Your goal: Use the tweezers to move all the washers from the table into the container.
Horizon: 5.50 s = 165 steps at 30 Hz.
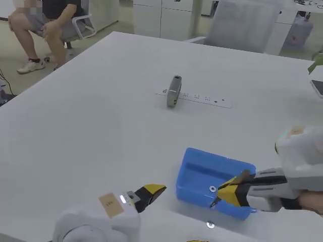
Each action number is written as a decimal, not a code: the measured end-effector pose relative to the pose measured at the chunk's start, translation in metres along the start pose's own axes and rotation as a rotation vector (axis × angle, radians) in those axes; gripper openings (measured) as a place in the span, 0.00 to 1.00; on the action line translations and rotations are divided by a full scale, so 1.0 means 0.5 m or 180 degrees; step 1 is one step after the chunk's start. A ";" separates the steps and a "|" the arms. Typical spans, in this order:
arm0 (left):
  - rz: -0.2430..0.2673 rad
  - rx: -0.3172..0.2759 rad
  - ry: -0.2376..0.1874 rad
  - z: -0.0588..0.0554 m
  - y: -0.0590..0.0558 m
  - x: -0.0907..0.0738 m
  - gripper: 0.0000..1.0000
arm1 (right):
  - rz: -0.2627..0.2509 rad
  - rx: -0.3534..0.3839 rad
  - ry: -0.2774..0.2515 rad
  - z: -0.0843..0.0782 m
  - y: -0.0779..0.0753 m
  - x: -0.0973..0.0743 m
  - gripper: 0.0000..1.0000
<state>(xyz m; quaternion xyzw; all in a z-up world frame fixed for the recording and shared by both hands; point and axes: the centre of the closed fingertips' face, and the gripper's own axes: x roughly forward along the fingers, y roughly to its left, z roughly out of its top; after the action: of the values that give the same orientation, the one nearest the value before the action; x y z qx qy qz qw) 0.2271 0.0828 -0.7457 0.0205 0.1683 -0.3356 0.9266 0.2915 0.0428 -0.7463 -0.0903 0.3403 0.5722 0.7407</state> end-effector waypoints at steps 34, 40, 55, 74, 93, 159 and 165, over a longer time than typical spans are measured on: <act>-0.0002 -0.0497 -0.0621 0.063 0.013 -0.017 0.76 | -0.0403 -0.0042 0.0487 -0.018 -0.136 0.126 0.03; 0.0000 -0.0685 -0.0789 0.076 0.021 -0.023 0.80 | -0.0408 -0.0097 0.0522 -0.022 -0.144 0.129 0.03; 0.0030 -0.0689 -0.0776 0.075 0.024 -0.023 0.80 | -0.0403 -0.0306 0.0217 0.020 -0.096 0.079 0.04; -0.0021 -0.0647 -0.0705 0.069 0.016 -0.020 0.78 | -0.0163 -0.0297 0.0452 -0.087 0.002 0.053 0.04; 0.0016 -0.0608 -0.0632 0.061 0.018 -0.017 0.78 | -0.0217 -0.0590 0.0783 -0.133 -0.010 0.078 0.04; 0.0002 -0.0504 -0.0413 0.039 0.014 -0.011 0.73 | -0.0499 -0.0355 0.0267 0.002 -0.120 0.175 0.03; -0.0014 -0.0481 -0.0346 0.032 0.011 -0.008 0.73 | -0.0465 -0.0451 0.0243 0.008 -0.110 0.169 0.04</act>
<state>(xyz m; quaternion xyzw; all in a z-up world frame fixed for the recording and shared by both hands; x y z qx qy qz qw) 0.2322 0.0871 -0.7297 -0.0680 0.1426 -0.3246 0.9326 0.3527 0.0931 -0.8085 -0.1889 0.3194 0.5355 0.7587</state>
